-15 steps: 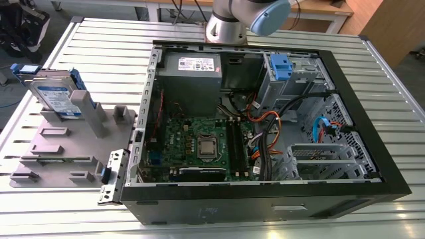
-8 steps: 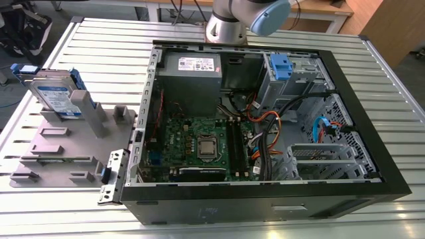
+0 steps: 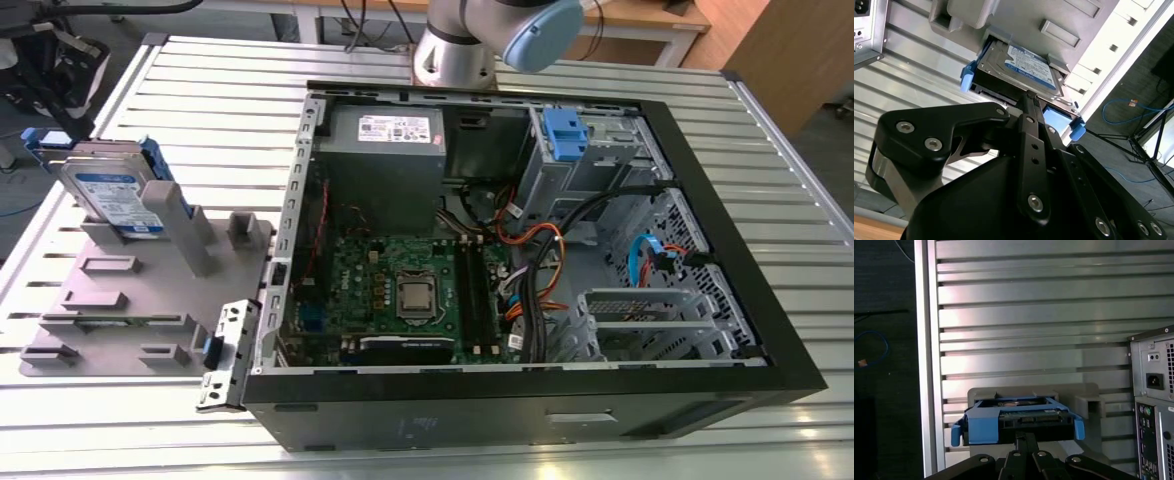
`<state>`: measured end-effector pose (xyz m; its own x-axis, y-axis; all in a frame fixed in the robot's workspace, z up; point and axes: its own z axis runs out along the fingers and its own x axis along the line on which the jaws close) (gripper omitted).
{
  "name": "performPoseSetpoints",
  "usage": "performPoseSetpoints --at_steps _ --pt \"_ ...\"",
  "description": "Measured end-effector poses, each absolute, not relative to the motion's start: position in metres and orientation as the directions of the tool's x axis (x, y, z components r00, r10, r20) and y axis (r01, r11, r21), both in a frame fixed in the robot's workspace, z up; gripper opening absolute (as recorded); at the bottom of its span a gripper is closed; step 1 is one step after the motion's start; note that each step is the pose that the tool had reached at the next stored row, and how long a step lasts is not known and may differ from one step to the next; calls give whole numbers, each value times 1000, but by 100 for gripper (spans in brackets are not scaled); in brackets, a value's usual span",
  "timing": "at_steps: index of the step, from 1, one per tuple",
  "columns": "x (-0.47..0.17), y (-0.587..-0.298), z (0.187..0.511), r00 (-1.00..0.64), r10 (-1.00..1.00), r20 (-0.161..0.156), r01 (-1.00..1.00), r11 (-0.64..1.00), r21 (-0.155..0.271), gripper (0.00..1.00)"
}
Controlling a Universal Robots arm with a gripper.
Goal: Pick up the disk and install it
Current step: 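Reach for the disk, then pick up the disk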
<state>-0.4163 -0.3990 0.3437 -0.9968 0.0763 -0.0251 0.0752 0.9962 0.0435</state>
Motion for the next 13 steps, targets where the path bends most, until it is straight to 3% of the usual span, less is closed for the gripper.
performPoseSetpoints --at_steps 13 --pt "-417 -399 339 -997 76 -25 75 996 44 11"
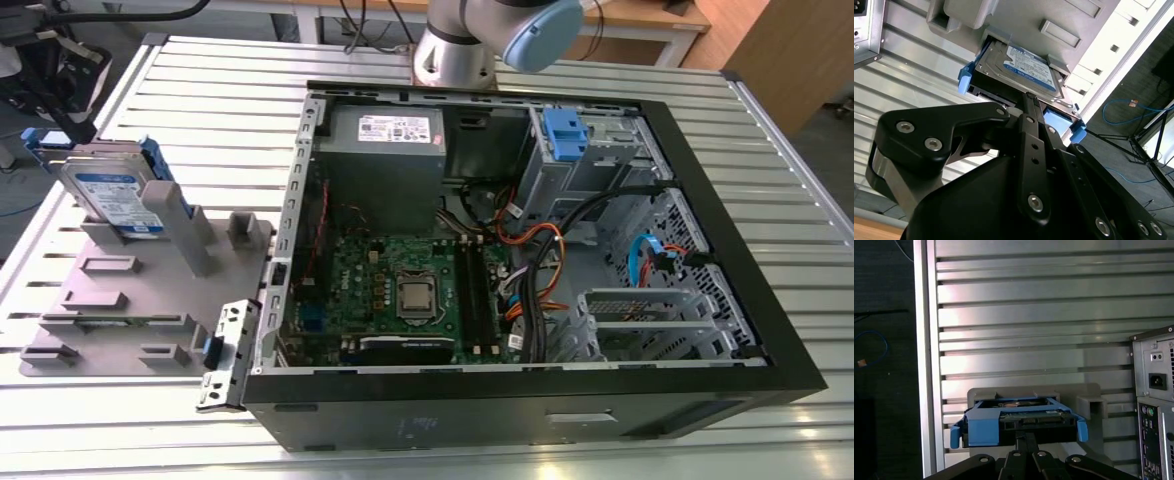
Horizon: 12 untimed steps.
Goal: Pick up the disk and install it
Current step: 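Pick up the disk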
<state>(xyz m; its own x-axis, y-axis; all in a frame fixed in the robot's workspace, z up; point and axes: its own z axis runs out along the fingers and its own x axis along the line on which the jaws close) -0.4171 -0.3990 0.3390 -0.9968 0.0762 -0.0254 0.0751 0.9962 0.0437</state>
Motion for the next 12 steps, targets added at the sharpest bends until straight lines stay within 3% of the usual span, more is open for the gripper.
performPoseSetpoints --at_steps 12 --pt "-417 -399 339 -999 25 -25 24 999 43 11"
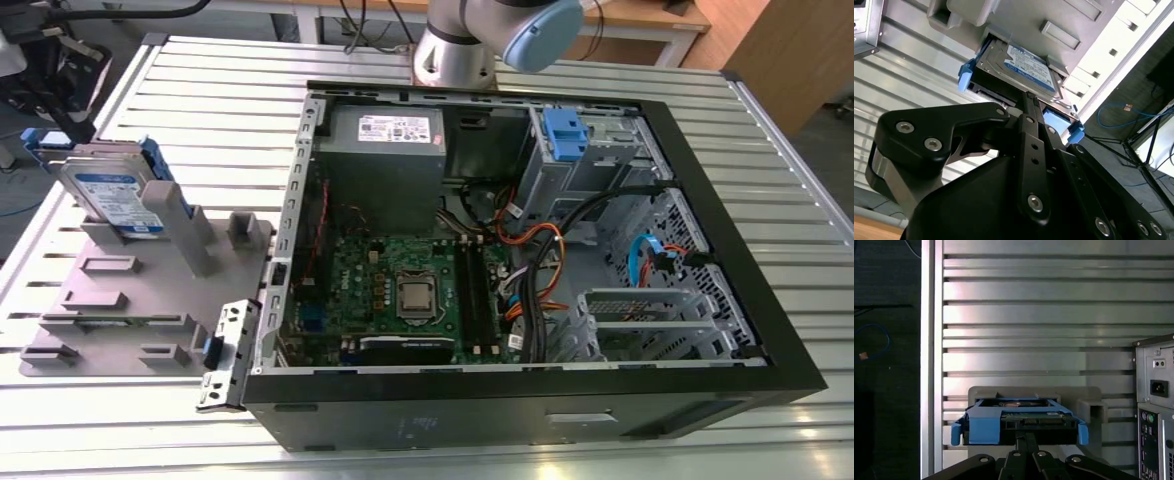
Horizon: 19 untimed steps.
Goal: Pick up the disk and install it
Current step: 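Pick up the disk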
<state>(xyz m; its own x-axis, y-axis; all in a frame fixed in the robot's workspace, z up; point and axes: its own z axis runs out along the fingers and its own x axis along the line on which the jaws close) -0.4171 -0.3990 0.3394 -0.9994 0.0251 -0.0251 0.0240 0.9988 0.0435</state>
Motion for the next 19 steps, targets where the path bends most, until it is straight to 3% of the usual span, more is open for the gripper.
performPoseSetpoints --at_steps 19 --pt "-417 -399 339 -951 -307 -25 -308 950 43 11"
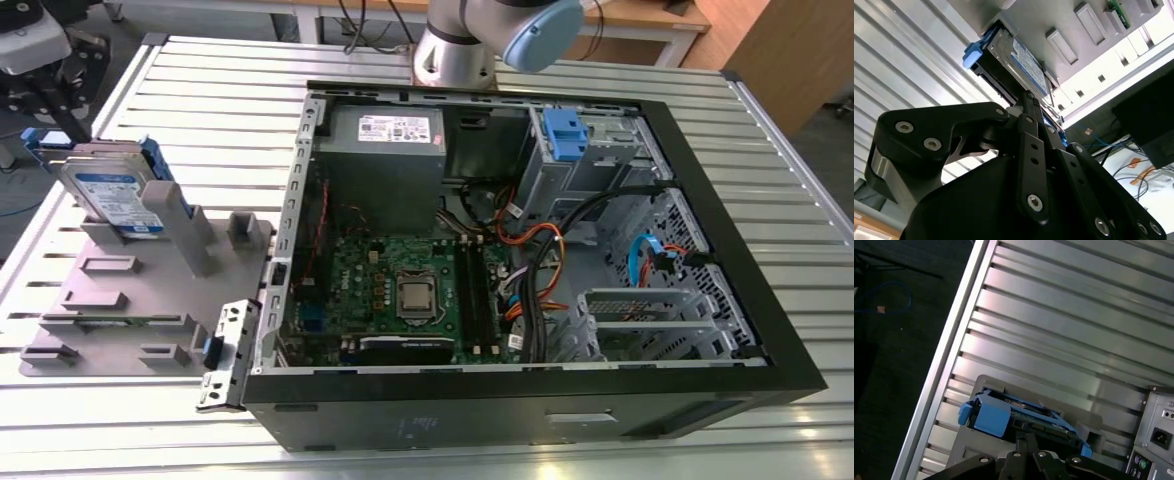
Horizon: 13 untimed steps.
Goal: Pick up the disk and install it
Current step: 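Pick up the disk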
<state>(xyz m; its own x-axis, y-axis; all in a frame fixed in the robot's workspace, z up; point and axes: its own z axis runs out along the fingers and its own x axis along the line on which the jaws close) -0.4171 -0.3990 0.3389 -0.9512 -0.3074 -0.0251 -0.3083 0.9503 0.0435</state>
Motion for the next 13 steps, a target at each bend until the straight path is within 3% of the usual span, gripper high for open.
performPoseSetpoints --at_steps 13 --pt "-417 -399 338 -853 -522 -25 -522 852 43 11"
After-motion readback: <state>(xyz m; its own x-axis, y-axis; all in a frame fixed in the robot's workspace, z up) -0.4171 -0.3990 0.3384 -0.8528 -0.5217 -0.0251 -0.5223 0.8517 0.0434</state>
